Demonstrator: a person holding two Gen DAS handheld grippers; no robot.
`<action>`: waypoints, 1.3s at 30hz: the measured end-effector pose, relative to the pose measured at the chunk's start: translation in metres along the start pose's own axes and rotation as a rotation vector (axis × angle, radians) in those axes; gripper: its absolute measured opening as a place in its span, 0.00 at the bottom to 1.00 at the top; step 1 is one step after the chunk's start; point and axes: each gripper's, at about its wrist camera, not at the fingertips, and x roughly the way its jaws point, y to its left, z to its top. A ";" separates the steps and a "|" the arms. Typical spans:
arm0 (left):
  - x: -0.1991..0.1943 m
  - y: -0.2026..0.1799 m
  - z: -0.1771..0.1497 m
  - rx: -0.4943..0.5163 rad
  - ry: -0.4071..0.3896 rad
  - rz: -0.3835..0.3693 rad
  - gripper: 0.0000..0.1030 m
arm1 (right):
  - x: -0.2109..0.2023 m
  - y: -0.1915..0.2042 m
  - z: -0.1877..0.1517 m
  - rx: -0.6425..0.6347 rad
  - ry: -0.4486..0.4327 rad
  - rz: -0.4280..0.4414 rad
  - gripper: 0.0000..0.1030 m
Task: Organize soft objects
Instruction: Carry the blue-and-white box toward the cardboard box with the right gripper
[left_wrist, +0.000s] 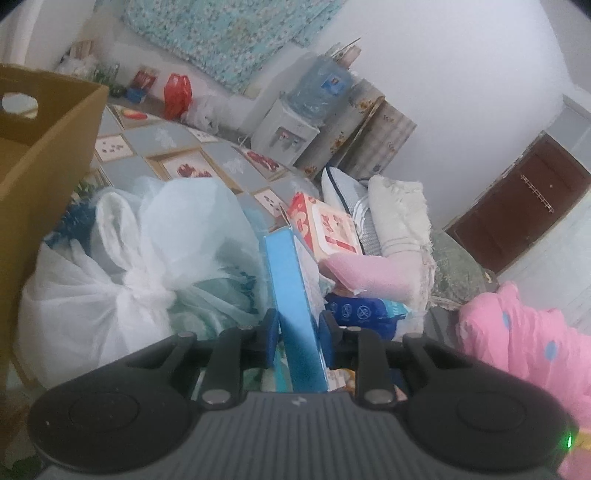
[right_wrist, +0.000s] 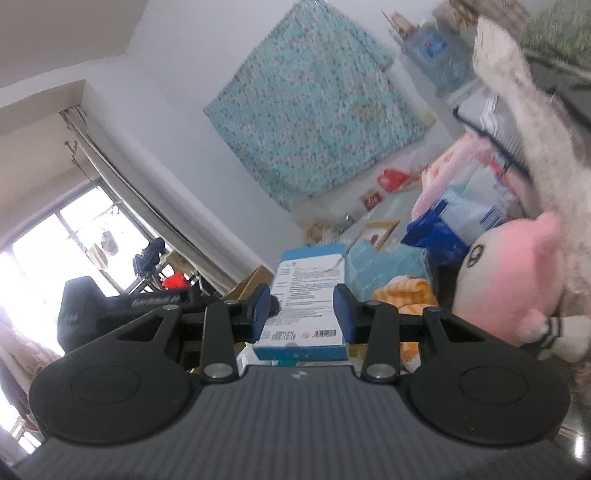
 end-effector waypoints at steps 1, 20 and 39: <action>-0.001 0.001 -0.001 0.014 -0.005 -0.001 0.24 | 0.009 -0.003 0.003 0.021 0.027 -0.007 0.37; -0.027 -0.017 -0.018 0.255 -0.153 0.029 0.22 | 0.084 -0.002 0.022 0.061 0.253 -0.024 0.27; -0.030 0.020 -0.009 0.186 -0.097 0.096 0.21 | 0.117 -0.025 0.017 0.232 0.337 -0.001 0.32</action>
